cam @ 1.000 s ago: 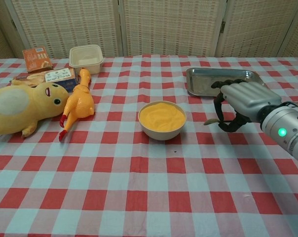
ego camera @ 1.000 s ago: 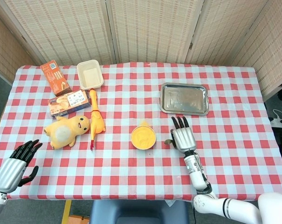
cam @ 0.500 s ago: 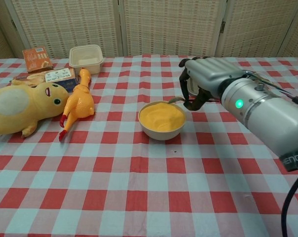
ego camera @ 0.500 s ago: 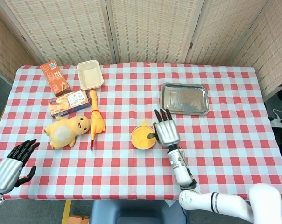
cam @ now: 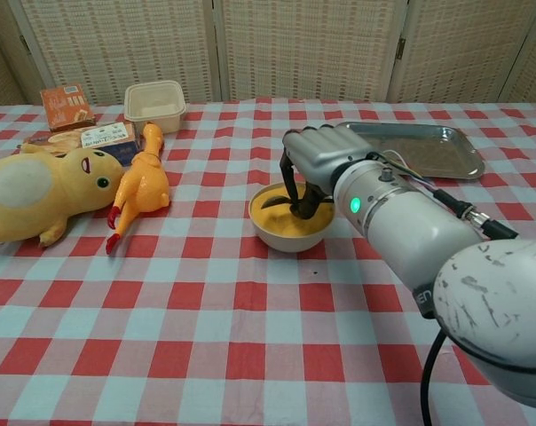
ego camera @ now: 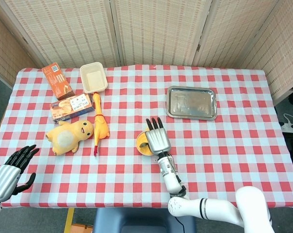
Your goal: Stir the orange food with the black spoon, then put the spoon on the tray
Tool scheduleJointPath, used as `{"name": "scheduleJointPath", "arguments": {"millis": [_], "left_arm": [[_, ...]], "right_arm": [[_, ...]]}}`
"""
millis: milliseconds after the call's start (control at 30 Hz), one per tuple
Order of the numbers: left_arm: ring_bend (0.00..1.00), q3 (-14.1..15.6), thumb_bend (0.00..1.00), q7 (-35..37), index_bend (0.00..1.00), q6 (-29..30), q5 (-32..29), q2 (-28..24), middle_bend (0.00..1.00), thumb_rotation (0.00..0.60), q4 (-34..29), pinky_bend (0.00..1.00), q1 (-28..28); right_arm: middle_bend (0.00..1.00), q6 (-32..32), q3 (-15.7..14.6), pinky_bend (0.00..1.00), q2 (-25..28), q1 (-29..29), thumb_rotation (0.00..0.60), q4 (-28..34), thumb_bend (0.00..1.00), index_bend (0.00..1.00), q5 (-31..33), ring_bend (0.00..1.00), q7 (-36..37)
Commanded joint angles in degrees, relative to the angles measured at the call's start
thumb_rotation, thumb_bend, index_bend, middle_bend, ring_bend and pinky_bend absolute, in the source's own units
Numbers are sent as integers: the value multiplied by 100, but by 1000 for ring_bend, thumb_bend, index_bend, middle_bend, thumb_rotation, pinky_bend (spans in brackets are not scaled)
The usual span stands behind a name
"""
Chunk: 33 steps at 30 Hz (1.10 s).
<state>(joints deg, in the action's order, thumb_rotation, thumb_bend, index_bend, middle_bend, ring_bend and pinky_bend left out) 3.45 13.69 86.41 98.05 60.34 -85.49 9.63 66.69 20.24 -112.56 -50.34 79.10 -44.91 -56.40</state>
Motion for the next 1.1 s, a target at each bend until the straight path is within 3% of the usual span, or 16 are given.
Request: {"name": "scheduleJointPath", "arguments": {"millis": [33, 467, 733, 1100], "left_arm": [[0, 9, 512, -20, 0, -8, 23, 3, 0, 600, -9, 124, 7], [0, 11, 511, -105, 0, -27, 18, 18, 0, 600, -43, 124, 12], [0, 2, 512, -62, 0, 16, 14, 13, 0, 600, -31, 125, -2], [0, 8, 513, -109, 0, 4, 6, 18, 0, 600, -33, 126, -8]], "right_arm": [[68, 54, -38, 16, 40, -17, 600, 39, 283, 591, 77, 0, -89], [68, 100, -197, 16, 194, -43, 600, 163, 288, 567, 297, 0, -174], [67, 171, -315, 16, 263, -54, 600, 296, 290, 365, 271, 0, -163], [67, 362, -370, 15, 817, 254, 600, 888, 290, 365, 67, 0, 342]]}}
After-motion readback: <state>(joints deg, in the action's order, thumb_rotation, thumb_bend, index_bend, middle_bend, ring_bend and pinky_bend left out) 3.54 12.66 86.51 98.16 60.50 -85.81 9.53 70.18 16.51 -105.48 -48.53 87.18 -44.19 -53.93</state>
